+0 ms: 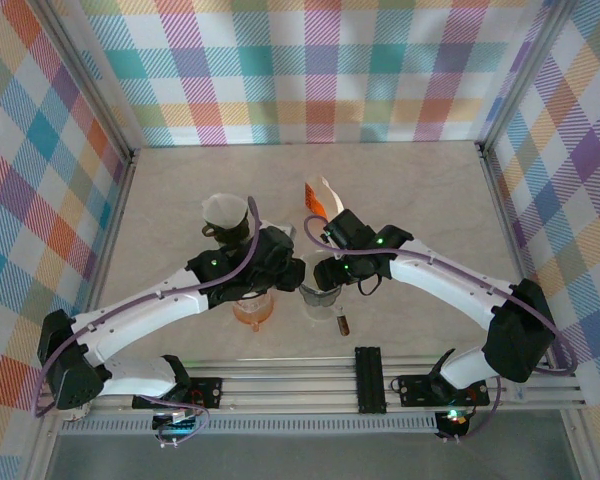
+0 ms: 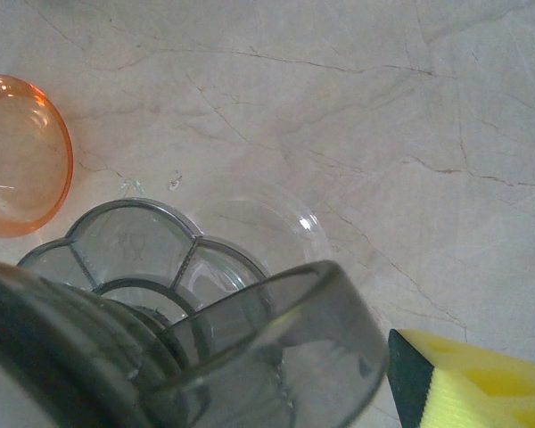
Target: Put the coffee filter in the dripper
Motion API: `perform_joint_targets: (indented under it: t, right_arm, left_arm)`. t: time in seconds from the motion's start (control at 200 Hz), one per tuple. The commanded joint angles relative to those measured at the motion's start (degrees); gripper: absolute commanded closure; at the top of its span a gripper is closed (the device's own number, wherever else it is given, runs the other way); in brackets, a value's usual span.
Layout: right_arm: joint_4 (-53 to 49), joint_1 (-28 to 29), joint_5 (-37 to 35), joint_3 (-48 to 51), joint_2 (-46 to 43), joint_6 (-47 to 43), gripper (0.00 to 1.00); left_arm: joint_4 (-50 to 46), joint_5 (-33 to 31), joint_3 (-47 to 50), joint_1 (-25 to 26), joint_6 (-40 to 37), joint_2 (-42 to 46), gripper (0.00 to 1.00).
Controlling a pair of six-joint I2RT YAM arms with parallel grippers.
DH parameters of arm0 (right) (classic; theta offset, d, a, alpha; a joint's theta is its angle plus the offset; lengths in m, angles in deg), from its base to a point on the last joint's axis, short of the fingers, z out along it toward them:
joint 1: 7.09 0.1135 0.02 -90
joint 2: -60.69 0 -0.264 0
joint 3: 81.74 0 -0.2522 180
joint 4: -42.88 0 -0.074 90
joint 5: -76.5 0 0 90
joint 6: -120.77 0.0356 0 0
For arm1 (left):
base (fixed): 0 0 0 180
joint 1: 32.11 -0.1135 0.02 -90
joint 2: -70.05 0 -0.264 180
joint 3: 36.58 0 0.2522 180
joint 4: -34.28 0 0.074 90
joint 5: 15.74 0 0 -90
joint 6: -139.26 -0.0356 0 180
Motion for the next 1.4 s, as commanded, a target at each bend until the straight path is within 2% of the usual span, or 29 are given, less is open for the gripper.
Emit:
perform_joint_targets:
  t: [0.0,0.12,0.29,0.64,1.05,1.25,1.395]
  right_arm:
    - [0.40,0.18,-0.90,0.63,-0.13,0.90,0.28]
    - [0.46,0.08,-0.52,-0.06,-0.77,0.77,0.28]
    - [0.23,0.12,0.59,-1.80,-1.53,0.53,0.28]
    - [0.31,0.13,0.77,-0.87,-1.17,1.08,0.27]
    - [-2.77,0.07,-3.80,-3.50,-12.00,0.98,0.26]
    - [-1.35,0.05,-6.75,0.08,-18.47,2.04,0.25]
    - [-0.75,0.05,-7.92,1.05,-21.80,1.96,0.24]
  left_arm:
    - [-1.49,-0.58,-0.93,0.19,-0.18,-0.44,0.66]
    - [-1.45,-0.48,-1.17,0.19,-0.16,-0.23,0.67]
    - [-1.14,-0.20,-1.35,0.19,0.02,-0.55,0.61]
    - [-1.40,-0.35,-1.27,0.19,0.23,-0.64,0.61]
    - [-1.06,-0.67,-1.40,0.19,0.52,-0.20,0.60]
    - [-0.83,-0.99,-1.53,0.26,0.89,0.64,0.54]
    - [-0.36,-1.47,-1.61,0.20,1.02,2.34,0.45]
